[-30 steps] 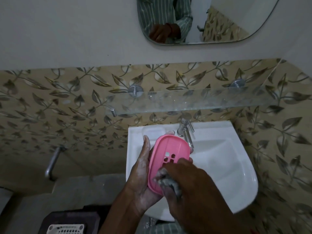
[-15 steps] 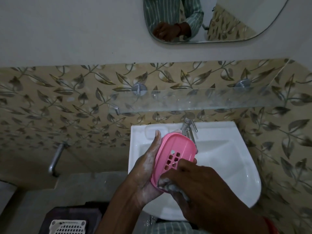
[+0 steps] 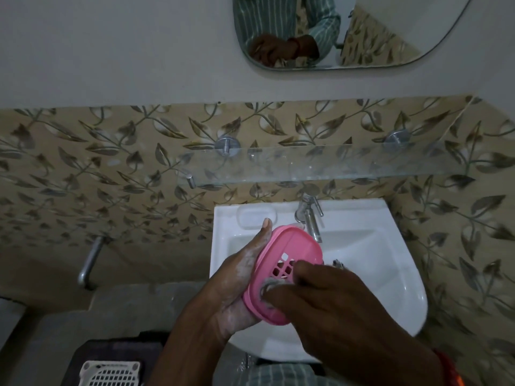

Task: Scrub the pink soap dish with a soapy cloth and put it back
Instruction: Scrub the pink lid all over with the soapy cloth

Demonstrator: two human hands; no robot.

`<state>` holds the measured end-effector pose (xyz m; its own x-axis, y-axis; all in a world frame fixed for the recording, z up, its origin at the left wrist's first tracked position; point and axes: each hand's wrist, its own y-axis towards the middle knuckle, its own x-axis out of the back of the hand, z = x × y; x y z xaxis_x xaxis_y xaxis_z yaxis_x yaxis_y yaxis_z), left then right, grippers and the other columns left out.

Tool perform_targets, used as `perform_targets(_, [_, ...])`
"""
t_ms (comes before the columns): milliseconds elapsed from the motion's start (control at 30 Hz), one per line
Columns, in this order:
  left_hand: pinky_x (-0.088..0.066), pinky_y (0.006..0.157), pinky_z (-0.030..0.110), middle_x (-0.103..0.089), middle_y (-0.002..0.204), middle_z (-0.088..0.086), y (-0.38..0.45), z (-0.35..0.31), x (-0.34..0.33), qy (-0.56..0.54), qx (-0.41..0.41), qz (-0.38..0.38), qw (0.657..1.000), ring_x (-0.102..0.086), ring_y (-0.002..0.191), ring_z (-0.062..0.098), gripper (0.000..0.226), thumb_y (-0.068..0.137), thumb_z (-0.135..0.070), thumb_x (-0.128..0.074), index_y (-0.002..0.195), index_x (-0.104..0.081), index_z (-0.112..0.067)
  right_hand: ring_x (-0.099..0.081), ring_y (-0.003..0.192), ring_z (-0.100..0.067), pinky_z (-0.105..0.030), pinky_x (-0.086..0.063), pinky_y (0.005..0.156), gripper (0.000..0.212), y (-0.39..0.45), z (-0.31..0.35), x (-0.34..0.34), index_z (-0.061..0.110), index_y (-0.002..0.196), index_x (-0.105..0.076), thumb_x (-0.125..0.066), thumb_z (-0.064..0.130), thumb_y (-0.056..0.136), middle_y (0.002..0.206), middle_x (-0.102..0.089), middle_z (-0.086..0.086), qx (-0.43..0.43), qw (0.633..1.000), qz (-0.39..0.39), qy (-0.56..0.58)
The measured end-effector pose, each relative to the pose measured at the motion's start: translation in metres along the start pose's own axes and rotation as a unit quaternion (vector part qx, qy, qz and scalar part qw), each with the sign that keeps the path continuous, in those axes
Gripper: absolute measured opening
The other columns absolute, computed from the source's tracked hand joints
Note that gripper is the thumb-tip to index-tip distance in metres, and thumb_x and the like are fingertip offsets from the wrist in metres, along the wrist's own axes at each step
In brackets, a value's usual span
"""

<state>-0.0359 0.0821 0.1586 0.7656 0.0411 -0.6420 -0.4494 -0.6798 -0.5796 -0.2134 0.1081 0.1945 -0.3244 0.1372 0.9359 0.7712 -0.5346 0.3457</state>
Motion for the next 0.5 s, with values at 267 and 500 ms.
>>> perform_targets(267, [-0.053, 0.096, 0.048, -0.074, 0.109, 0.020, -0.006, 0.009, -0.009, 0.012, -0.046, -0.020, 0.999, -0.071, 0.091, 0.030, 0.054, 0.089, -0.057, -0.064, 0.116, -0.077, -0.012, -0.049, 0.061, -0.014, -0.027, -0.045, 0.042, 0.020, 0.004, -0.021, 0.003, 0.012, 0.096, -0.069, -0.071, 0.017, 0.077, 0.068, -0.062, -0.001, -0.140, 0.987, -0.062, -0.044])
perform_targets(500, [-0.043, 0.110, 0.058, -0.068, 0.119, 0.023, -0.009, -0.001, -0.008, 0.031, -0.106, -0.053, 0.992, -0.061, 0.110, 0.037, 0.051, 0.089, -0.057, -0.063, 0.126, -0.072, -0.023, -0.048, 0.052, -0.011, -0.024, -0.037, 0.035, 0.052, -0.002, -0.003, 0.001, 0.019, 0.094, -0.061, -0.088, 0.009, 0.050, 0.062, -0.056, 0.003, -0.201, 0.979, -0.018, -0.007])
